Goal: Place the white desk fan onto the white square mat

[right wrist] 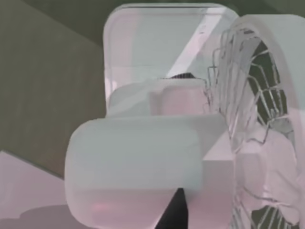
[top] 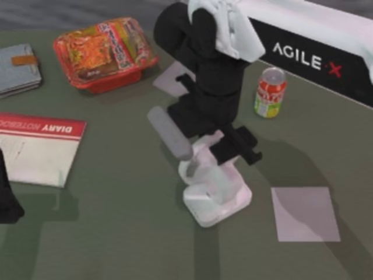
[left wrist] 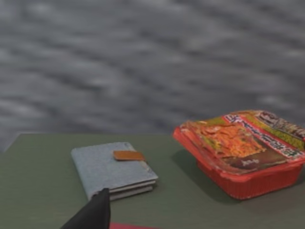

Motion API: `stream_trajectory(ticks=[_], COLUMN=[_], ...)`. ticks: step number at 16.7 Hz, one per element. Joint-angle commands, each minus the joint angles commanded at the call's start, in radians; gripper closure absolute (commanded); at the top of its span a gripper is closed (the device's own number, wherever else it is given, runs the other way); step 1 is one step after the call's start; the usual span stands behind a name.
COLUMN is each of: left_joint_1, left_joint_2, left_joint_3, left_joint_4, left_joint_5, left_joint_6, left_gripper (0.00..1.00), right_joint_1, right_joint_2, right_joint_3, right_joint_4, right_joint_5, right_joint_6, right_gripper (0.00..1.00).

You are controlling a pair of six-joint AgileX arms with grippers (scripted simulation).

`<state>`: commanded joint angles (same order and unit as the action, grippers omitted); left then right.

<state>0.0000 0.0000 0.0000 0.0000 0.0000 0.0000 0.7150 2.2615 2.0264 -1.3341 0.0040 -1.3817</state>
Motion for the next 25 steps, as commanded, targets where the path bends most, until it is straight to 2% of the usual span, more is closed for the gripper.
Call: stream_trajectory(ticks=[5, 12, 18, 21, 25], left_joint_1=[0.0, 0.0, 0.0, 0.0, 0.0], left_joint_2=[0.0, 0.0, 0.0, 0.0, 0.0], left_joint_3=[0.0, 0.0, 0.0, 0.0, 0.0], left_joint_4=[0.0, 0.0, 0.0, 0.0, 0.0], left_joint_5=[0.0, 0.0, 0.0, 0.0, 0.0], left_joint_6=[0.0, 0.0, 0.0, 0.0, 0.0], left_gripper=[0.0, 0.0, 0.0, 0.0, 0.0], right_joint_1=[-0.001, 0.006, 0.001, -0.001, -0.012], right_joint_2=[-0.001, 0.027, 0.023, 0.015, -0.01], right_joint_3=[0.016, 0.244, 0.249, 0.236, 0.207], right_joint_4=[-0.018, -0.214, -0.219, -0.205, -0.169], right_joint_5=[0.0, 0.0, 0.001, 0.012, 0.037], right_joint_6=[0.0, 0.0, 0.011, 0.099, 0.364], right_gripper=[1.0, 1.0, 1.0, 1.0, 1.0])
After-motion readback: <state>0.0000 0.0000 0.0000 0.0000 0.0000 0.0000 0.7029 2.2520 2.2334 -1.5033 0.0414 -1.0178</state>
